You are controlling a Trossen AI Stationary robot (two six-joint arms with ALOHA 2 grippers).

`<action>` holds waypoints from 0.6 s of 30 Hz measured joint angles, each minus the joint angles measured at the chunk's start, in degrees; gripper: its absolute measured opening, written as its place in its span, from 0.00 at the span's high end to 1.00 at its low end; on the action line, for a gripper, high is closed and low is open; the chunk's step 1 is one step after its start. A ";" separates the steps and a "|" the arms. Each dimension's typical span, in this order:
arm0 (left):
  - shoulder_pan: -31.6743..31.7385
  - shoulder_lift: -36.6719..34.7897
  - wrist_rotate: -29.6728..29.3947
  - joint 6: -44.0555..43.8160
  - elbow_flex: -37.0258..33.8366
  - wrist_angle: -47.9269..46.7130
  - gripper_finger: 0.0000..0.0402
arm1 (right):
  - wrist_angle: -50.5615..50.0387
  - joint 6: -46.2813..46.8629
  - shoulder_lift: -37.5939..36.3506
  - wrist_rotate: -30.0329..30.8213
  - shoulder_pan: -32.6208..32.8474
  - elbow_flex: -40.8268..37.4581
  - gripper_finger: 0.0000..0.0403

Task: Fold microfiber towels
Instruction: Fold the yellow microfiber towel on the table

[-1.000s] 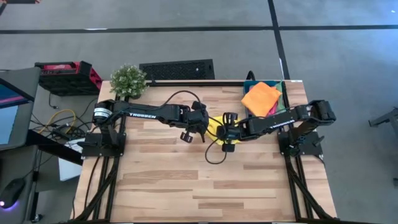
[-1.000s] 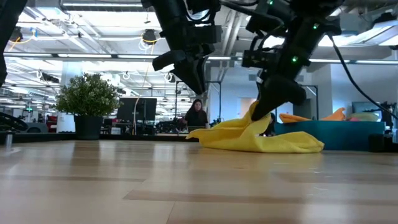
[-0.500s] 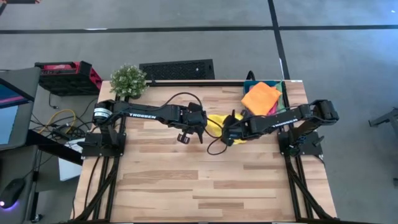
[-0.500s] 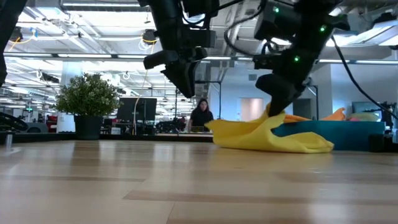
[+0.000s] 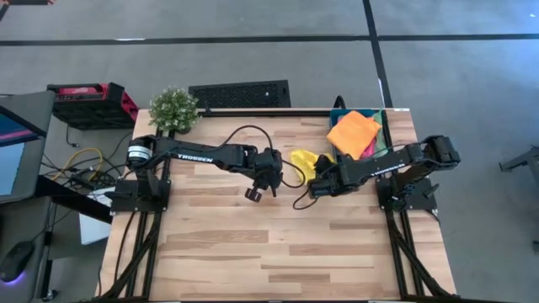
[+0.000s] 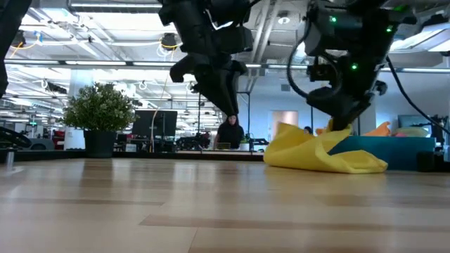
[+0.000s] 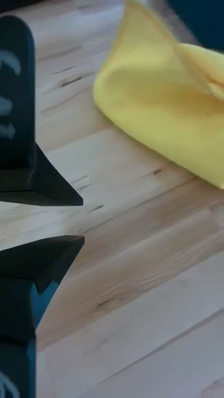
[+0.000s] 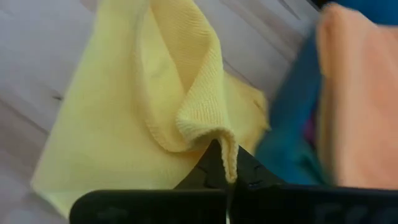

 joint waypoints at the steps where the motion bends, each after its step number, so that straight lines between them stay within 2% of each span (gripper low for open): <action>1: 0.00 -0.01 -0.03 0.00 -0.40 0.80 0.80 | -1.63 1.37 0.00 -0.05 0.23 0.00 0.99; 9: 0.00 -0.01 -0.06 -0.57 -0.57 0.66 0.80 | -12.24 13.13 0.00 -4.61 4.03 -0.02 0.97; 14: 0.00 -0.01 -0.08 -0.63 -0.57 0.64 0.80 | -12.28 15.16 0.00 -7.42 6.21 -0.01 0.98; 18: -0.07 -0.01 -0.08 -0.76 -0.57 0.62 0.80 | -12.12 14.59 0.11 -8.28 6.01 -0.01 0.92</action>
